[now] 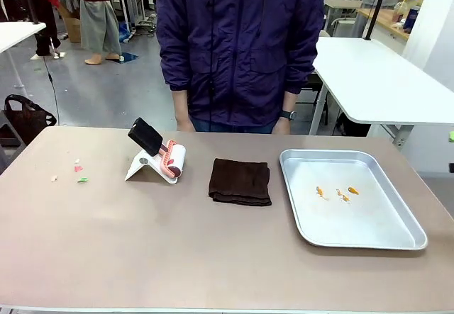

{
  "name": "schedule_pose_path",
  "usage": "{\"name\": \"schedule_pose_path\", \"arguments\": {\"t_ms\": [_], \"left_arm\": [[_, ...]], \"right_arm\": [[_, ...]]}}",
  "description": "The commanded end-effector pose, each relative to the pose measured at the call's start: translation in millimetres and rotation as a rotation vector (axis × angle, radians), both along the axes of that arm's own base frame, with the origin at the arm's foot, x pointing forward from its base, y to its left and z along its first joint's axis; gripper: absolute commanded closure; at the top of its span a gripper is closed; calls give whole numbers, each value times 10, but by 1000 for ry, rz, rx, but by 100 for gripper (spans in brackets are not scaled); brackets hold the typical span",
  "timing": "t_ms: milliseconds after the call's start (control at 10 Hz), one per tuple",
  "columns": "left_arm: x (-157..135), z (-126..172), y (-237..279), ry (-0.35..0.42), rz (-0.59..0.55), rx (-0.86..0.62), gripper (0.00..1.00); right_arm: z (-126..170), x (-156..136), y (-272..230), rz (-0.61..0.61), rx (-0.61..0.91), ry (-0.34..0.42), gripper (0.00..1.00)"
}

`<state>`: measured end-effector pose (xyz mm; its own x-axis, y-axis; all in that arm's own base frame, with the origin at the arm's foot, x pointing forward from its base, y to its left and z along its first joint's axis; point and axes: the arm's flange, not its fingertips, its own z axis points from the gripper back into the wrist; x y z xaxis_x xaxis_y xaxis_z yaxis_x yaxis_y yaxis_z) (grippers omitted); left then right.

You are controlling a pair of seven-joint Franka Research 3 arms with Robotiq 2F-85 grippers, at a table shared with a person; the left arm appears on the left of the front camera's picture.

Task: Clean the surface of the table.
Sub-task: Hold the Lint Roller with your left hand and the towel with your right hand.

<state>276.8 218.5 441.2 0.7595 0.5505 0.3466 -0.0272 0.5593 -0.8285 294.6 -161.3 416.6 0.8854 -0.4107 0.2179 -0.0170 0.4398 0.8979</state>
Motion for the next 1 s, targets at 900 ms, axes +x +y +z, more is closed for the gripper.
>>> {"name": "schedule_pose_path", "arguments": {"t_ms": [900], "left_arm": [[31, -416, 183, 29, 95, -97, 0]], "right_arm": [[-456, -152, -357, -104, 115, 22, 0]]}}
